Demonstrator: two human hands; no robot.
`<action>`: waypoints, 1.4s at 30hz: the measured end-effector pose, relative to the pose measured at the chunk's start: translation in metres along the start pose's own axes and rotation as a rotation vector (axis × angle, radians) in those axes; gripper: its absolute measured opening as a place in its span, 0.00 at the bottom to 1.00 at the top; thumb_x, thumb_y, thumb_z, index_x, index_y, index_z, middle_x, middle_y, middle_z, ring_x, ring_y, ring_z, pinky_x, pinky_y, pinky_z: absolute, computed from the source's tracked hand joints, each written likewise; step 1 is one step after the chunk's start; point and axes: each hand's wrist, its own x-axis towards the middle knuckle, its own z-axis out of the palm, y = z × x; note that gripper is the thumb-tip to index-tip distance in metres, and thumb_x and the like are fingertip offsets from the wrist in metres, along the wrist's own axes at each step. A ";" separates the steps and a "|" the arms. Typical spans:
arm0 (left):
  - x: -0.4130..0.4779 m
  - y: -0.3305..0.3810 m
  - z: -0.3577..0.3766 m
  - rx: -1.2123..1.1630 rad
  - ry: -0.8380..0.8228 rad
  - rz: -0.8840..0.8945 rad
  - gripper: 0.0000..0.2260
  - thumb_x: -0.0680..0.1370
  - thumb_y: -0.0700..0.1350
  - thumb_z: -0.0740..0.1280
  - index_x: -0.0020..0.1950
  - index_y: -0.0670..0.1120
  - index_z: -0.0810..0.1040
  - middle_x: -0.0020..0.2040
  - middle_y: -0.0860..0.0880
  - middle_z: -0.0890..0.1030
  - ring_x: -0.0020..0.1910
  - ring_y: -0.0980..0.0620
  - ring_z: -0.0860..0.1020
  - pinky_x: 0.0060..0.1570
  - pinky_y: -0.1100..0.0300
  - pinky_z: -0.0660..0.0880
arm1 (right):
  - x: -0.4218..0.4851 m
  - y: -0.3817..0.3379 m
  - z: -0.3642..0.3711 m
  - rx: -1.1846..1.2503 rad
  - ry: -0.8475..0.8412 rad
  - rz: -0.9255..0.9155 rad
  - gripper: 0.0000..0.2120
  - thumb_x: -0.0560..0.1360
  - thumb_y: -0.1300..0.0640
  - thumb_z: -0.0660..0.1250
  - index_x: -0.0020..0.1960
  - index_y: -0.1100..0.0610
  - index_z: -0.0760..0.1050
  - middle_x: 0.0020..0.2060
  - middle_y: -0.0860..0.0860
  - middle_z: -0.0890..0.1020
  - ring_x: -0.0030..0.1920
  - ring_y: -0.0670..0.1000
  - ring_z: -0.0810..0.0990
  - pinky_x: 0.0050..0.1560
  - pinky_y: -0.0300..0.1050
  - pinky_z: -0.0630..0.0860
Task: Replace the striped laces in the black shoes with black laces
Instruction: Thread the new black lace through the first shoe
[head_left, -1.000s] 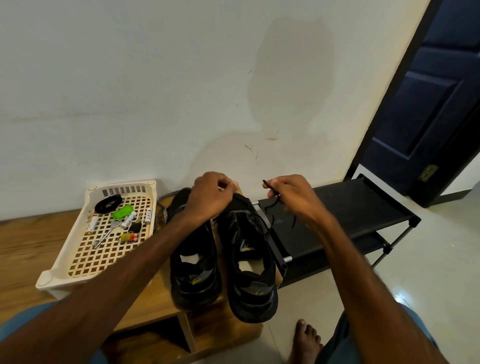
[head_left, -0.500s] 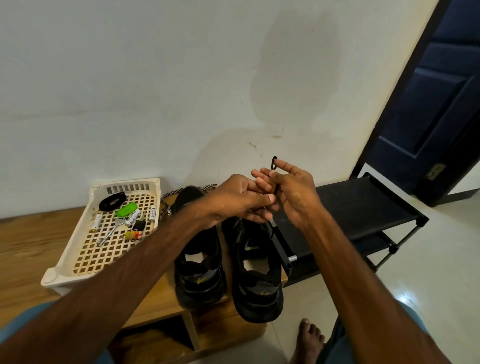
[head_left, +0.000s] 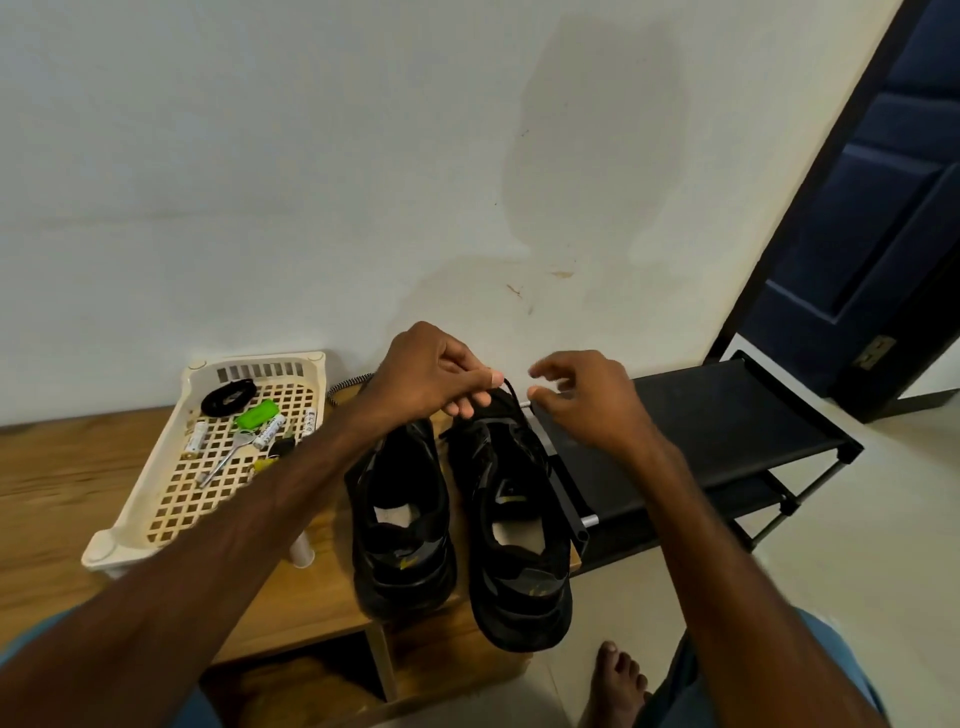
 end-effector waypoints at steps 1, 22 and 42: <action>0.001 0.000 0.001 0.022 -0.001 0.010 0.07 0.77 0.49 0.75 0.46 0.46 0.87 0.37 0.51 0.87 0.32 0.54 0.84 0.33 0.66 0.78 | 0.002 -0.003 0.000 0.111 -0.094 -0.093 0.13 0.79 0.53 0.72 0.63 0.50 0.82 0.59 0.47 0.85 0.61 0.46 0.82 0.62 0.45 0.77; -0.021 0.002 0.069 0.646 0.104 -0.225 0.18 0.70 0.46 0.77 0.36 0.48 0.66 0.36 0.51 0.73 0.39 0.47 0.78 0.32 0.58 0.70 | 0.011 0.001 0.017 0.016 -0.137 0.013 0.04 0.76 0.55 0.77 0.48 0.55 0.88 0.42 0.50 0.87 0.42 0.45 0.84 0.47 0.42 0.82; -0.021 -0.011 0.052 0.456 0.195 -0.294 0.01 0.71 0.42 0.76 0.40 0.46 0.88 0.39 0.49 0.85 0.41 0.51 0.83 0.39 0.58 0.78 | 0.010 -0.009 0.060 0.043 -0.064 0.072 0.02 0.74 0.60 0.76 0.46 0.56 0.88 0.39 0.50 0.87 0.39 0.43 0.82 0.40 0.35 0.78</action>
